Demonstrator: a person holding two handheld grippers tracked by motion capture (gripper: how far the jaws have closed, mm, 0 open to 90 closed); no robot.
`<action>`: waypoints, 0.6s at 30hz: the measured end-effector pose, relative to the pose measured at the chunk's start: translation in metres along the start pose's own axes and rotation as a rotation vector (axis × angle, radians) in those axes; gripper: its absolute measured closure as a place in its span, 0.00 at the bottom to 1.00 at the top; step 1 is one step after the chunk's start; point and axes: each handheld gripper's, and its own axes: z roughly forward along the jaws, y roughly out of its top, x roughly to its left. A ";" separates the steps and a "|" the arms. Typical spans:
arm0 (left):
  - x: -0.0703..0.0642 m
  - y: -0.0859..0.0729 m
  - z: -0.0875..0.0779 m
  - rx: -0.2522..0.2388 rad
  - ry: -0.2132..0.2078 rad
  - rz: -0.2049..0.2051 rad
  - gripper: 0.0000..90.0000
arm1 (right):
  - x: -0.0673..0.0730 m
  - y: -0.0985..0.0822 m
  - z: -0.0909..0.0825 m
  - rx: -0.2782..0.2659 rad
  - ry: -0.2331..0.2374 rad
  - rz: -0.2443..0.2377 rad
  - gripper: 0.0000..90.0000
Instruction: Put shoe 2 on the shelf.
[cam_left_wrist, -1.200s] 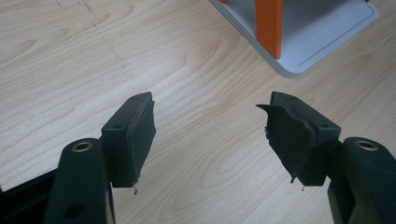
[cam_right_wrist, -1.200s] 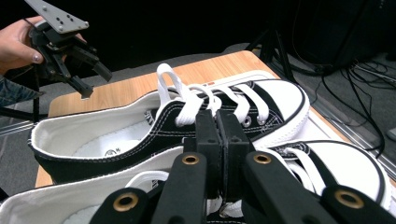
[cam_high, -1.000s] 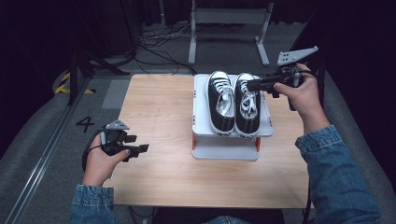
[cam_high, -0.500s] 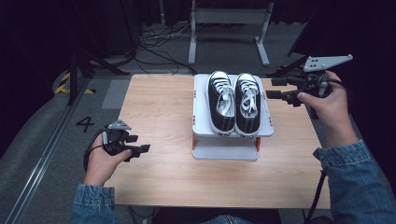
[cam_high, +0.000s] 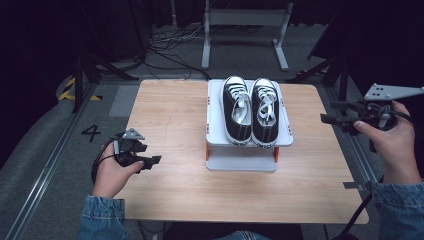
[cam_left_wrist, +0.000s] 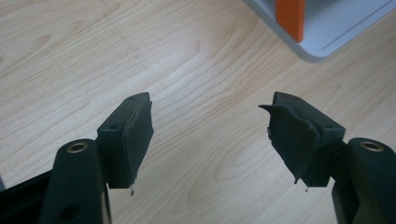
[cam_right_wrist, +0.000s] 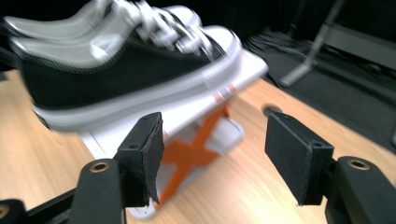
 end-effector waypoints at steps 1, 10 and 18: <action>-0.001 0.000 0.000 0.001 0.005 0.000 0.34 | -0.001 -0.006 -0.002 0.004 -0.017 0.013 0.42; -0.002 -0.001 -0.001 -0.007 -0.024 -0.005 0.32 | -0.004 -0.076 -0.004 0.074 -0.120 0.145 0.40; 0.004 -0.008 0.004 0.044 0.028 -0.007 0.31 | -0.009 -0.135 0.017 0.267 -0.217 0.131 0.37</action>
